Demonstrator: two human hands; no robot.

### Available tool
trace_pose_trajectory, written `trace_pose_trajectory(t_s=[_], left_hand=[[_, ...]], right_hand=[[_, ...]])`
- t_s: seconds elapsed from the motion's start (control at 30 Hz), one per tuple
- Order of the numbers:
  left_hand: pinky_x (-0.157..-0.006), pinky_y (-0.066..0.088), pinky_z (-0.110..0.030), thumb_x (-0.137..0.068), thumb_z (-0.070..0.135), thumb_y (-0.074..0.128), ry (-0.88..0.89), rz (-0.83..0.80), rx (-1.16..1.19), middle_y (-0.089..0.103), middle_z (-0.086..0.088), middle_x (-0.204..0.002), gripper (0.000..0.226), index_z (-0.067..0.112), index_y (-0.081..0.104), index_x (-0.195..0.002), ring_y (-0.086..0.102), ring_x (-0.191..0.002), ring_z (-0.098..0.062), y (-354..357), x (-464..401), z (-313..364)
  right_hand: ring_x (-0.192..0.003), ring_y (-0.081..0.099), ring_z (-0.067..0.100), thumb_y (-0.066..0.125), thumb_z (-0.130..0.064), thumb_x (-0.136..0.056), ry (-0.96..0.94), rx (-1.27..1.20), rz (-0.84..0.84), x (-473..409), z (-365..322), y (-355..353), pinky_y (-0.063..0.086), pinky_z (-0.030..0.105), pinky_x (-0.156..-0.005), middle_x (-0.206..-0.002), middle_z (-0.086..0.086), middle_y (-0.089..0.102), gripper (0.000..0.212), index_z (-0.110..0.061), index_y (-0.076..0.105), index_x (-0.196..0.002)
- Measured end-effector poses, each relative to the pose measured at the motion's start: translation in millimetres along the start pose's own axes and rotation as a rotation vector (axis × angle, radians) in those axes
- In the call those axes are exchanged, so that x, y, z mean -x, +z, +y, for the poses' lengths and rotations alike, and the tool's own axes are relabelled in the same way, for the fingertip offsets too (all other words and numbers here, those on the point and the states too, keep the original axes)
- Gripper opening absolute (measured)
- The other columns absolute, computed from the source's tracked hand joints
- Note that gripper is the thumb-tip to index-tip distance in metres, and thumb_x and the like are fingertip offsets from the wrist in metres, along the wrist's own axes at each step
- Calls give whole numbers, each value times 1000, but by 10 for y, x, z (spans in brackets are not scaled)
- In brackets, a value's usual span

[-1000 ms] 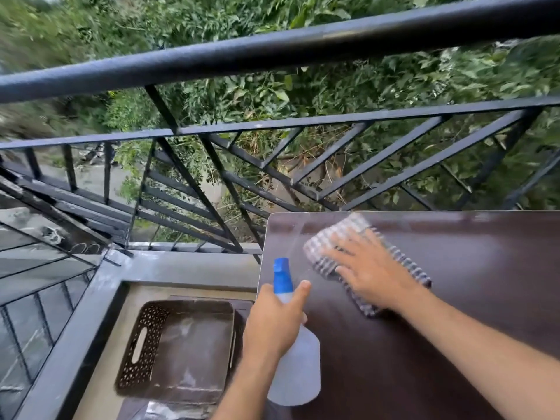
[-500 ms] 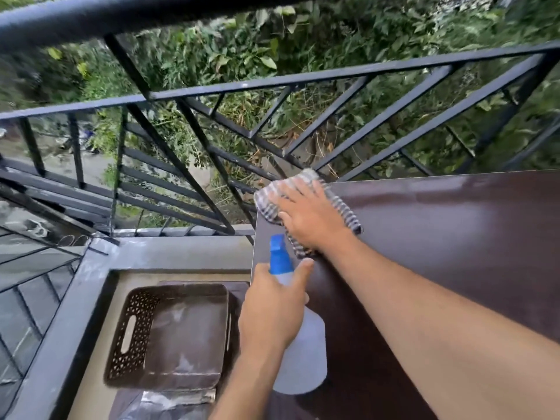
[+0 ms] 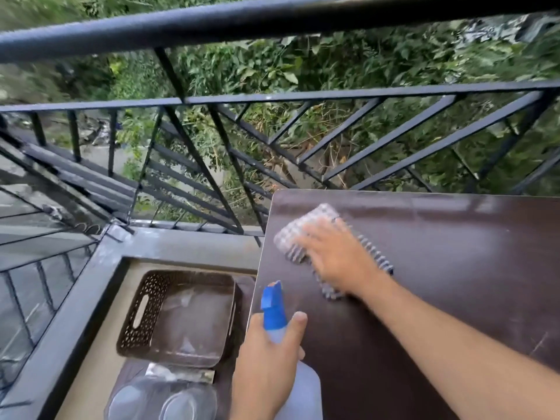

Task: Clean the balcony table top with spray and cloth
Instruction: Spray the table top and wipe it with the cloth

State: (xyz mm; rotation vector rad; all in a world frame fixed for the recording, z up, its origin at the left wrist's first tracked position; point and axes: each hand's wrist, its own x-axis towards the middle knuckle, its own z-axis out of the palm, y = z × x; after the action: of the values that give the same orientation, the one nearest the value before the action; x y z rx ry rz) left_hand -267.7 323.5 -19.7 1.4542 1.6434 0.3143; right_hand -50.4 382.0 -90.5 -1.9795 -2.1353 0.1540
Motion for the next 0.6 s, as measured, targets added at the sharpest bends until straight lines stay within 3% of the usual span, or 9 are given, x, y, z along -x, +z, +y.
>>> trace_pose_trajectory(t_s=[0.1,0.27,0.47,0.6], left_hand=[[-85,52,-35,-82,69,51,-3,15,-5,72,17,-64,48,22,61,-88,68,-76,-3,-90,145,-140],[-82,49,-31,-78,73,51,-27,24,-30,69,26,-65,55,21,62,-87,66,-76,0,-221,383,-264],[-90,51,-34,-70,74,59,-70,18,114,73,13,-62,50,30,55,-93,70,-76,-2,-384,802,-390],[-90,54,-36,-54,83,51,-86,7,158,73,4,-67,60,42,55,-98,71,-82,-11,-437,1039,-584]], right_hand=[[-149,24,18,32,-34,-103,234,23,18,-208,140,-15,4,46,-123,-157,-5,38,45,-32,45,-146],[-152,14,19,30,-37,-103,214,33,-63,-123,-29,-10,-1,49,-123,-161,-7,28,47,-36,39,-149],[-147,32,26,43,-37,-94,-228,1,-154,745,-801,157,15,54,-118,-150,-6,48,46,-37,47,-140],[-150,25,24,54,-36,-88,-485,-85,-217,1457,-1285,272,13,53,-120,-154,-11,43,48,-38,50,-136]])
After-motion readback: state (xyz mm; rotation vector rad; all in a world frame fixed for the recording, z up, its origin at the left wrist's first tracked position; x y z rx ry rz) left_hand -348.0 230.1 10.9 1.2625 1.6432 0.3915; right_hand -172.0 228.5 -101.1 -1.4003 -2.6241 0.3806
